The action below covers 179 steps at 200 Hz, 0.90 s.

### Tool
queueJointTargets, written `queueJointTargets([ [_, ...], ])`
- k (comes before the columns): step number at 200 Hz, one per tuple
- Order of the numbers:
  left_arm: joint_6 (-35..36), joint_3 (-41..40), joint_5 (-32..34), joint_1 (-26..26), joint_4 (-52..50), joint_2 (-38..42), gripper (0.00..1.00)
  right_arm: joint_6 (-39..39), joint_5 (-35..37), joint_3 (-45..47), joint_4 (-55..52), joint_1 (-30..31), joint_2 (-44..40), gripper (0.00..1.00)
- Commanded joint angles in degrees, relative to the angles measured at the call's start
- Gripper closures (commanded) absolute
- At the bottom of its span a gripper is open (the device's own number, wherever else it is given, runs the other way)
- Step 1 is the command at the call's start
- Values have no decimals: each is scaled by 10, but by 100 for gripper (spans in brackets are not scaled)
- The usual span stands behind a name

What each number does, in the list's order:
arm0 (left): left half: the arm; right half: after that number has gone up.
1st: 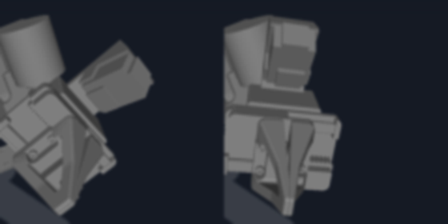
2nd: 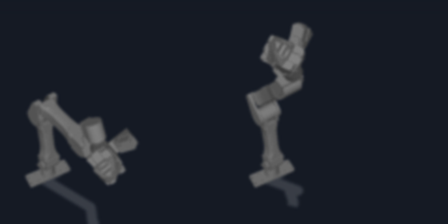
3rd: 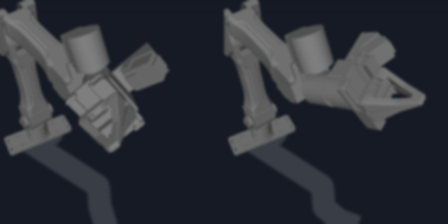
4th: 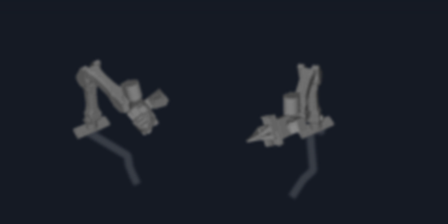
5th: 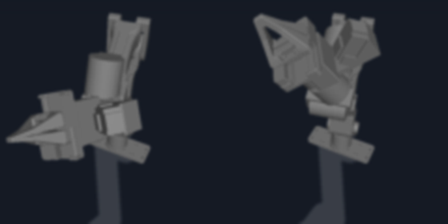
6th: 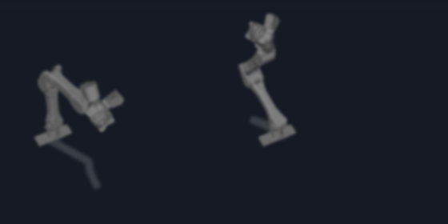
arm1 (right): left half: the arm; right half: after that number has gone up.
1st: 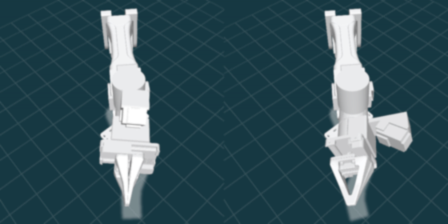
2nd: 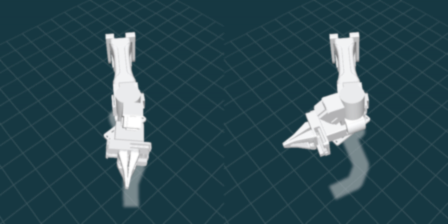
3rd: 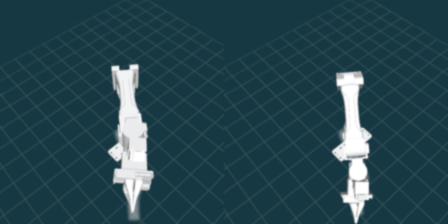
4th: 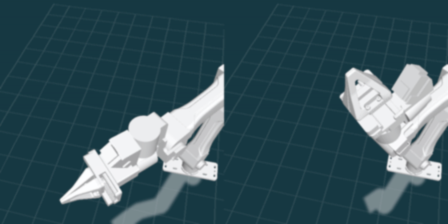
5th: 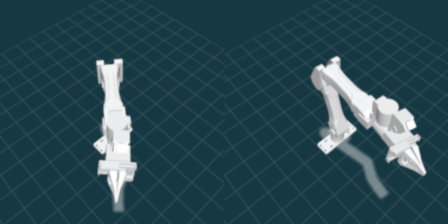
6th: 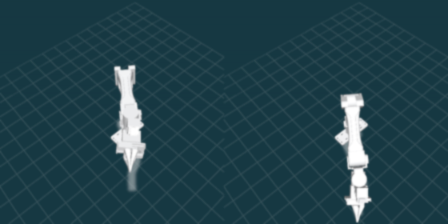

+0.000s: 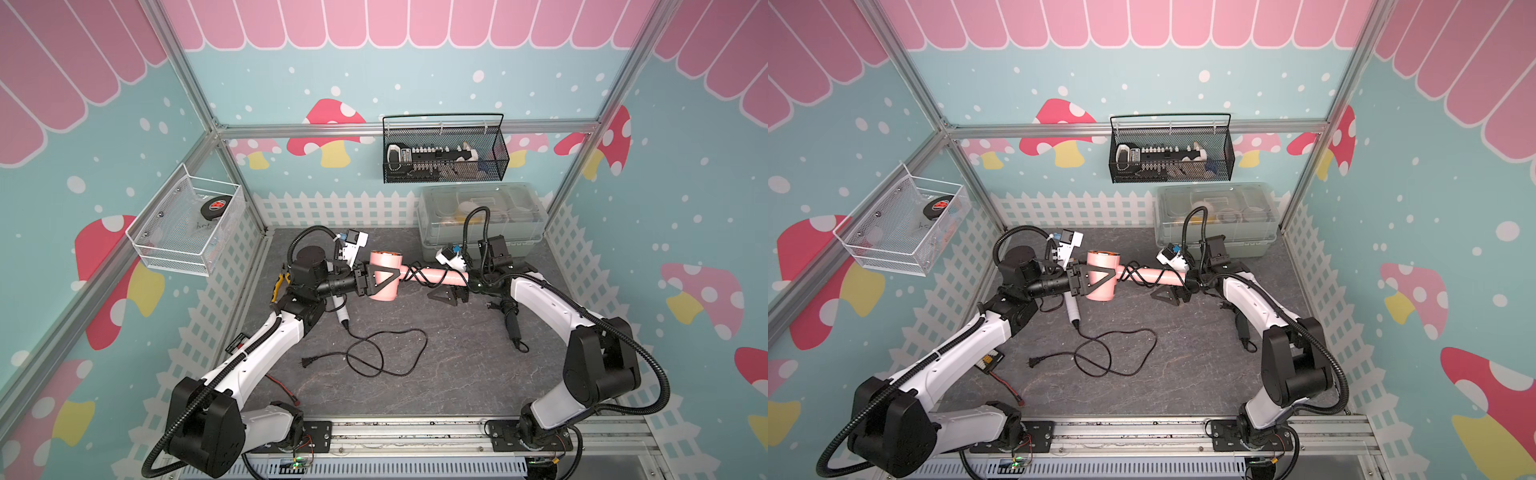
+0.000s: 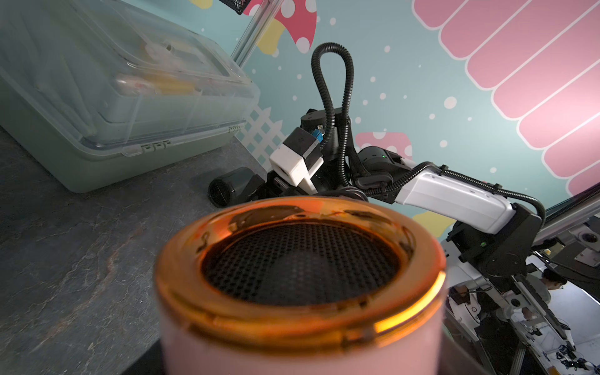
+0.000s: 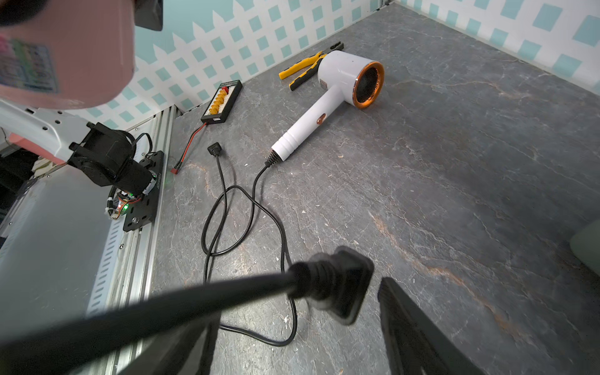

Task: Wrap the cord around the hair dryer
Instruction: Wrap the power cord around the hair dryer.

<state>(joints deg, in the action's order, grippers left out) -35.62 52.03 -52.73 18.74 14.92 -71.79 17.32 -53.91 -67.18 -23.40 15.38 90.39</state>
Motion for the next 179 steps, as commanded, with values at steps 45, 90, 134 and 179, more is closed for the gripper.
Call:
queueJointTargets([
  [45,-14,15,-12,-20,59,22,100,-50,74,33,21,-10,-41,23],
  [90,0,13,-5,-36,36,30,100,-82,140,52,11,-23,-70,16],
  [134,30,22,4,-42,-12,38,100,-86,174,47,-56,-32,-130,12],
  [179,75,33,16,-42,-76,46,100,-86,189,9,-126,-31,-194,6],
])
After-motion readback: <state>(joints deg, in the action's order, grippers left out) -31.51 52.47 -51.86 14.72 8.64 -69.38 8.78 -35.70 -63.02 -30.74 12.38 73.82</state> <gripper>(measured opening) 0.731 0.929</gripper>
